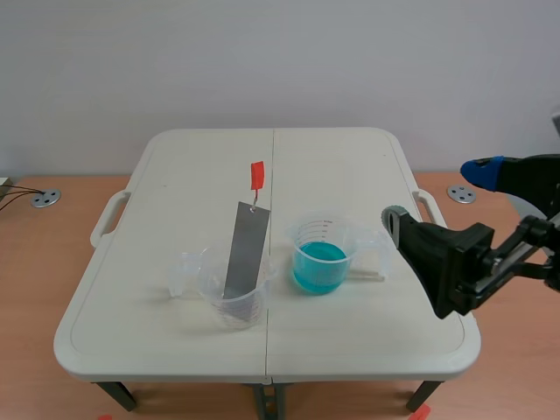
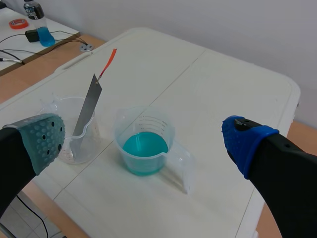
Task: Hold the metal plate by the orange handle, dip it into the blue solution, take it out and point at it, then put the plate back in the beaker on the left.
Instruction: 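Return to the home posture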
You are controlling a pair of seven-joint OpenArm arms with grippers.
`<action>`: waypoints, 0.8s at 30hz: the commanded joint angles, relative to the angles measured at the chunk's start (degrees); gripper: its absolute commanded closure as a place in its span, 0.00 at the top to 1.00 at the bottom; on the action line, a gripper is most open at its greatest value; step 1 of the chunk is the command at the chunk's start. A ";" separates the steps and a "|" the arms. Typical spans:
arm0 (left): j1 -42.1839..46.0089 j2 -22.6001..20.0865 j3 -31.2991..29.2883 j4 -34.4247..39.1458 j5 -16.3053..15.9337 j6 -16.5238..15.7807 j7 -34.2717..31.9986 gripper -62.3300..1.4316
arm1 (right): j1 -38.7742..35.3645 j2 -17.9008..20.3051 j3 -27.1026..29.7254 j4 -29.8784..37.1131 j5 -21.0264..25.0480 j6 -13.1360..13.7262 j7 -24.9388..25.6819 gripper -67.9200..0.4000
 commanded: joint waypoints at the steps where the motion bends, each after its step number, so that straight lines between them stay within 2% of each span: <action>1: -1.70 0.96 1.46 -0.11 0.48 -0.09 -0.68 1.00 | -1.33 0.59 1.16 1.79 0.35 -0.20 1.27 0.98; 7: -6.84 3.63 6.93 0.11 2.10 -0.04 1.18 1.00 | -7.91 0.57 4.83 4.20 0.20 -0.70 4.44 0.98; 12: -9.57 3.74 10.12 0.31 2.62 -0.04 1.05 1.00 | -12.52 0.57 6.43 5.51 0.17 -1.95 5.84 0.98; 16: -9.84 3.74 10.56 0.31 2.62 -0.07 1.03 1.00 | -15.67 0.55 6.75 6.60 0.15 -3.19 7.85 0.98; 20: -9.81 3.74 10.56 0.31 2.62 -0.07 1.03 1.00 | -18.36 0.37 6.75 7.93 0.13 -3.34 8.63 0.98; 24: -9.81 3.74 10.56 0.31 2.62 -0.07 1.05 1.00 | -20.26 0.24 6.73 9.33 -0.87 -5.20 9.22 0.98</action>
